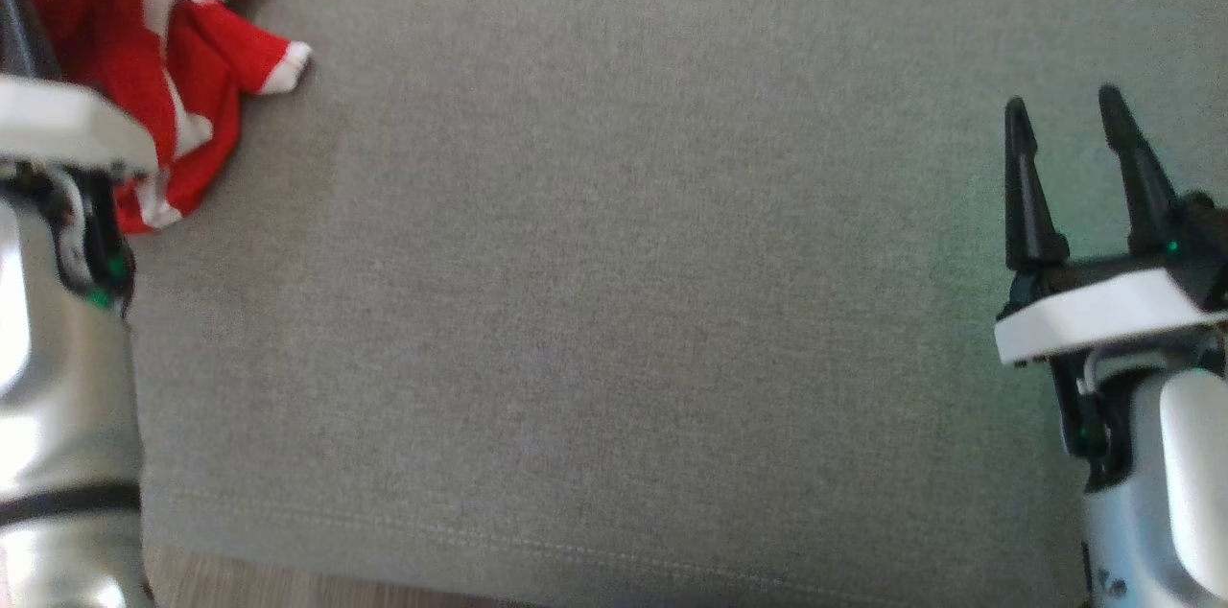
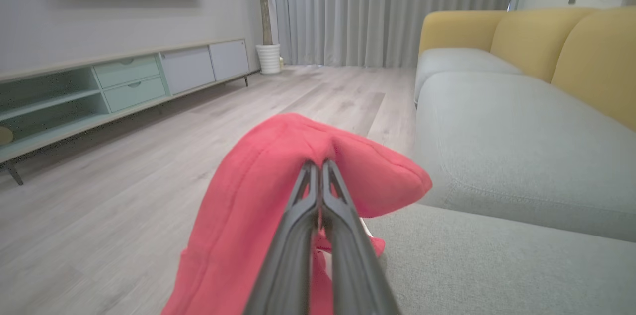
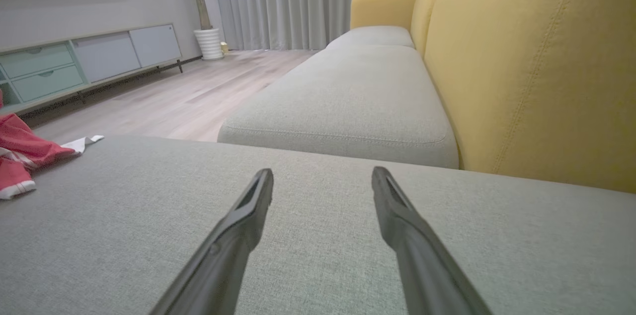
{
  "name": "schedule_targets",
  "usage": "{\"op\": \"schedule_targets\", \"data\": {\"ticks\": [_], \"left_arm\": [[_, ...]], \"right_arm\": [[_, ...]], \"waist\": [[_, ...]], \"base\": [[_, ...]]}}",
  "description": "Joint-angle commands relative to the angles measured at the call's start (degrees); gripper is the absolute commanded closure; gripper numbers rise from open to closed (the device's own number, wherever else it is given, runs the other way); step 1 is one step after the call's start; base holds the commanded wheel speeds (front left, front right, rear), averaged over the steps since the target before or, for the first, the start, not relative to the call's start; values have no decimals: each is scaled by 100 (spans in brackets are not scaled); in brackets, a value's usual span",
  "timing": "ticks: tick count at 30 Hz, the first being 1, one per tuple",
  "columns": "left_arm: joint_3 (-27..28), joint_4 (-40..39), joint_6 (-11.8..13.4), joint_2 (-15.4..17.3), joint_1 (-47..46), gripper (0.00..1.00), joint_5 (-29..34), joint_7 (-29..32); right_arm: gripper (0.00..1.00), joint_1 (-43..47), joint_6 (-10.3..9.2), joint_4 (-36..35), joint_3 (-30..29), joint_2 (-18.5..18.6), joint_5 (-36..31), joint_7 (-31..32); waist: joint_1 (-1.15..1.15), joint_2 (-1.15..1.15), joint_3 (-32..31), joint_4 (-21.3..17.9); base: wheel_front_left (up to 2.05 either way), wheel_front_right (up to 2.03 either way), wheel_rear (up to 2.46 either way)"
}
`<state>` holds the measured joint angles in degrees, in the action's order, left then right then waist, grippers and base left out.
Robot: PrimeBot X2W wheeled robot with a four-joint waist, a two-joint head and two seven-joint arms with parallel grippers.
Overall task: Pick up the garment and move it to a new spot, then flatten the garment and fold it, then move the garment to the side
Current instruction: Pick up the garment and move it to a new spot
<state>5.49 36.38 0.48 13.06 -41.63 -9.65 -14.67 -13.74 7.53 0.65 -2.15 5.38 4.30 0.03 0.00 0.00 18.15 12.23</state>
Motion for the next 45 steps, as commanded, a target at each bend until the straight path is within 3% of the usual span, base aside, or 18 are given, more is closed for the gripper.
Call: {"op": "schedule_targets", "data": {"ticks": [1,13,23,33,40,45], "left_arm": [[199,-518,-5,214,236,100,52,-31],[-140,-3035,-27,-266,2249,100,197,158],[-754,-4320,-80,-690,3188,100,119,611],[-2276,-3947,-546,-943,2227,100,136,822],[-3136,-3678,-512,-1012,1258,100,-48,730],[-3505,-2924,-464,-1016,744,100,-155,976]], "right_arm": [[0,117,-4,-154,80,-67,72,-65],[0,822,-4,64,-32,-218,308,-218],[0,1095,-4,1,77,-247,547,-246],[0,832,-4,-178,426,-249,760,-283],[0,635,-4,-159,619,-249,969,-439],[0,524,-4,-97,617,-250,1062,-574]], "waist": [[0,0,-337,-49],[0,0,-1297,-485],[0,0,-1360,-1043],[0,0,-852,-2091],[0,0,-318,-2882],[0,0,136,-3129]], "base": [[0,0,0],[0,0,0],[0,0,0],[0,0,0],[0,0,0],[0,0,0]]}}
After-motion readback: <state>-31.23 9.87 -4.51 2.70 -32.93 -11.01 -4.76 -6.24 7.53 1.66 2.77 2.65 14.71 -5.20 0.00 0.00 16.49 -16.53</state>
